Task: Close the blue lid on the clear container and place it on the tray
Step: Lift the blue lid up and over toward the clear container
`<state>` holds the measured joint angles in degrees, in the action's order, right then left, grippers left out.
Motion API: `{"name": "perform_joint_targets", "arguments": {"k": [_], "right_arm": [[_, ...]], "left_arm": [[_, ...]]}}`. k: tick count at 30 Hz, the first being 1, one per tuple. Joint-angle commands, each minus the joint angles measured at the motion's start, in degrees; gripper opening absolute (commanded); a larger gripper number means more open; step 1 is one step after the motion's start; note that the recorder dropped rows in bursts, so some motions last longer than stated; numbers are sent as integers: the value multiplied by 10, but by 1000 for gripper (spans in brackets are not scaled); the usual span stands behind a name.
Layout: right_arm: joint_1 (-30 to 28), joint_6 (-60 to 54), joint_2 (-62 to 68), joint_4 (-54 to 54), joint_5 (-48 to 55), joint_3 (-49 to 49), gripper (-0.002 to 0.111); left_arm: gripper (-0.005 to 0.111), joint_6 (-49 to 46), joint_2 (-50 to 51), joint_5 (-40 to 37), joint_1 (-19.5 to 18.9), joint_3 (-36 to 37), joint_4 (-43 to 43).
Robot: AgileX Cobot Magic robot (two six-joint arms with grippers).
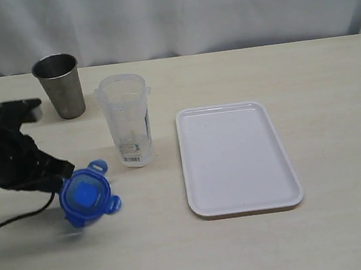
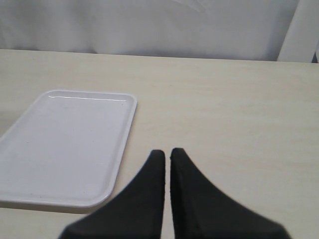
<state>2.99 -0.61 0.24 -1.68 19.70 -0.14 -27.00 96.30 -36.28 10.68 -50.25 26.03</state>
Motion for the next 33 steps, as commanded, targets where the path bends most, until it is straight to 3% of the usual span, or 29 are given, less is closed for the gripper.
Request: {"name": "perform_joint_targets", "arguments": {"k": [1, 8, 11, 17, 22, 25, 28, 33], "right_arm": [[-3, 2, -2, -1, -1, 1, 4], [-3, 2, -2, -1, -1, 1, 4], [-3, 2, -2, -1, -1, 1, 4], [-3, 2, -2, -1, -1, 1, 4], [-3, 2, -2, -1, -1, 1, 4], [-3, 2, -2, -1, -1, 1, 4], [-3, 2, -2, -1, -1, 1, 4], [-3, 2, -2, -1, -1, 1, 4]], "left_arm": [[0, -2, -61, -14, 0, -49, -38], [0, 3, -122, -20, 0, -131, -171], [0, 3, -128, 26, 0, -158, -185], [0, 1, -127, 188, 2, -168, -184], [0, -91, -114, 245, 44, -168, -188], [0, -178, -93, 249, 85, -168, -241], [0, -179, -71, 269, 119, -168, -310], [0, -181, -53, 309, 145, -168, -347]]}}
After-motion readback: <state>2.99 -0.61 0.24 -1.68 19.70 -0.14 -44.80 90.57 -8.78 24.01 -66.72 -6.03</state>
